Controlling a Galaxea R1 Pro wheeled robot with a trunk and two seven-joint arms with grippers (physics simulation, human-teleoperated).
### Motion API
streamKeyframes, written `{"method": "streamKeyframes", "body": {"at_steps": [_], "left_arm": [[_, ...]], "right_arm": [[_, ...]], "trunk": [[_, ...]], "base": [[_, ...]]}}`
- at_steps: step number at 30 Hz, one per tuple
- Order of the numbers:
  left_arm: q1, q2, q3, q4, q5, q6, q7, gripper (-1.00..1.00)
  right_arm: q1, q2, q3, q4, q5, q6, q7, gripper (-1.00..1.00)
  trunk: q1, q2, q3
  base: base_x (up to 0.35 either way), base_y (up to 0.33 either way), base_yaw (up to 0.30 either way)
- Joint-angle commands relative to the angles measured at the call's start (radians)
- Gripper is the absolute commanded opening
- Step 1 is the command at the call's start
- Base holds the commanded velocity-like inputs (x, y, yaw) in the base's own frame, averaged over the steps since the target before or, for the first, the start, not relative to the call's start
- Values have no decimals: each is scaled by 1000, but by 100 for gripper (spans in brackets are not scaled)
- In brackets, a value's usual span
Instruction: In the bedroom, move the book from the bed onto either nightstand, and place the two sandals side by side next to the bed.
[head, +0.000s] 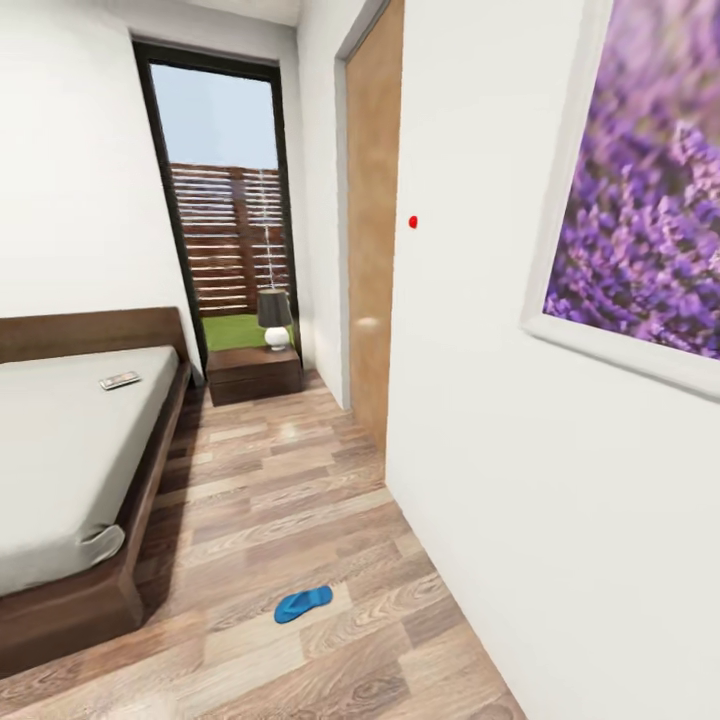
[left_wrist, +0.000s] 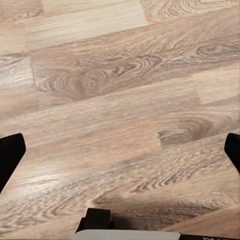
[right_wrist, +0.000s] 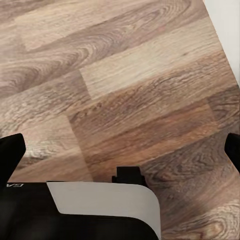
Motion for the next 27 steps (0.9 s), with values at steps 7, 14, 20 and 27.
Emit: {"method": "streamKeyframes", "body": {"at_steps": [7,14,20,27], "left_arm": [[0,-1,2,0,7,-2,-1,100],[0,-1,2,0,7,-2,-1,100],[0,-1,2,0,7,-2,-1,100],[0,-1,2,0,7,-2,-1,100]], "right_arm": [[-1,0,-1,0,2,-3,-1,100],[-1,0,-1,0,2,-3,-1,100],[0,0,-1,0,2,-3,-1,100],[-1,0,-1,0,2,-3,-1,100]], "trunk": [[0,0,-1],[0,0,-1],[0,0,-1],[0,0,-1]], "base": [[0,0,293],[0,0,293],[0,0,293],[0,0,293]]}}
